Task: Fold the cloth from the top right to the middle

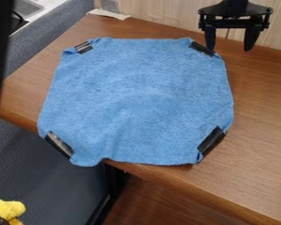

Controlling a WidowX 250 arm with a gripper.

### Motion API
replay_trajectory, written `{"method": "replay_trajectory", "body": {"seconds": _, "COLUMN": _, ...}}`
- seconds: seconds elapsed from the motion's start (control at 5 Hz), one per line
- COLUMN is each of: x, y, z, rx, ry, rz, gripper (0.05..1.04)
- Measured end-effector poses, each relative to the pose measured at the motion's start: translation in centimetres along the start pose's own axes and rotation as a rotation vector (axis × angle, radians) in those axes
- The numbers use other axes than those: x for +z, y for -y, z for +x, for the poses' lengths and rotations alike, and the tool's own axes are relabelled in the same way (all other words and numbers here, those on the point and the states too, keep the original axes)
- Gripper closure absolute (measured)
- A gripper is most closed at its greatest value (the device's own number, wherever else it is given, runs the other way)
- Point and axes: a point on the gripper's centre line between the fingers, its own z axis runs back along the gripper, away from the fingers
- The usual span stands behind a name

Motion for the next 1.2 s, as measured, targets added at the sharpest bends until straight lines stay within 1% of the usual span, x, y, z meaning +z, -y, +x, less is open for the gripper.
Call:
{"method": "replay_trajectory", "body": {"seconds": 0.2, "x": -0.6, "y": -0.3, "z": 1.0, "rx": 0.014, "ry": 0.027, "rz": 0.041, "gripper": 0.083}}
{"method": "replay_trajectory", "body": {"seconds": 0.4, "x": -2.4, "y": -0.4, "z": 1.4, "rx": 0.029, "ry": 0.009, "rz": 0.075, "gripper": 0.083}}
{"method": "replay_trajectory", "body": {"seconds": 0.6, "x": -3.4, "y": -0.5, "z": 1.9, "rx": 0.035, "ry": -0.010, "rz": 0.096, "gripper": 0.083}}
{"method": "replay_trajectory", "body": {"seconds": 0.8, "x": -4.2, "y": -0.8, "z": 2.6, "rx": 0.058, "ry": -0.024, "rz": 0.108, "gripper": 0.137}}
{"method": "replay_trajectory", "body": {"seconds": 1.2, "x": -4.4, "y": -1.6, "z": 2.9, "rx": 0.090, "ry": -0.026, "rz": 0.129, "gripper": 0.711}}
